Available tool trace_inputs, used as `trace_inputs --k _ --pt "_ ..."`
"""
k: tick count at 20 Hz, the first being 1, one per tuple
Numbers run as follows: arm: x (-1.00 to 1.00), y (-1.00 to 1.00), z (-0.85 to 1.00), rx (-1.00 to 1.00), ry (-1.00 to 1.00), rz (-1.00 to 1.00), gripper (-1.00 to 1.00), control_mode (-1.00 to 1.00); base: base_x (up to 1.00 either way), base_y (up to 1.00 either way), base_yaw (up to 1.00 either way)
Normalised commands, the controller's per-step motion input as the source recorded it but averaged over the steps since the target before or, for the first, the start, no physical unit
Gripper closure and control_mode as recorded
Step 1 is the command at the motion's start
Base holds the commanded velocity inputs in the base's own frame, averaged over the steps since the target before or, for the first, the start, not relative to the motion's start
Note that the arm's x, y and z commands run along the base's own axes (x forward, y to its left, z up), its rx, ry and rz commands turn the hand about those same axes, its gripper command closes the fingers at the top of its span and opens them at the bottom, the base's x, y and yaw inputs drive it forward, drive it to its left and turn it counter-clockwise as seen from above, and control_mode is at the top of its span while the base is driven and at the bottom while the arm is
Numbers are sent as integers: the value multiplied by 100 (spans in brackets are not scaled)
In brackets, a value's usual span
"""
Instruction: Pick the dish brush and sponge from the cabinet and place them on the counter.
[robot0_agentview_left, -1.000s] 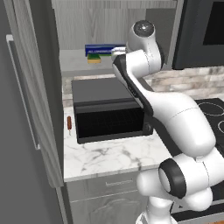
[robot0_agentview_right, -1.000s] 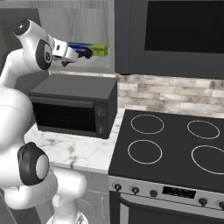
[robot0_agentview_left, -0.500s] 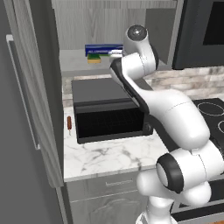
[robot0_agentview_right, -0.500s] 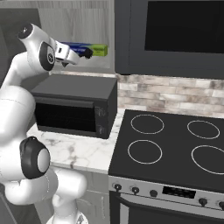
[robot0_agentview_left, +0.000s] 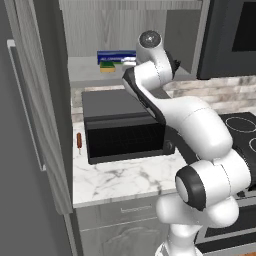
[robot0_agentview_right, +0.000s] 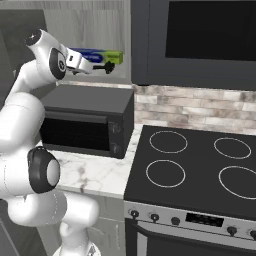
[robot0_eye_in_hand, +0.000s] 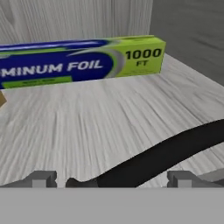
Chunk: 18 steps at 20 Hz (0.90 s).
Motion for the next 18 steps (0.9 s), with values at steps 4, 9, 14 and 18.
trace_inputs --k 4,9,14,18 --pt "25 0 -10 0 1 -2 -100 -100 0 0 0" --pt "12 0 -11 1 0 -2 -100 -100 0 0 0" --pt "4 0 0 0 0 -1 -100 -100 0 0 0" --pt "0 0 0 0 0 0 -100 -100 0 0 0"
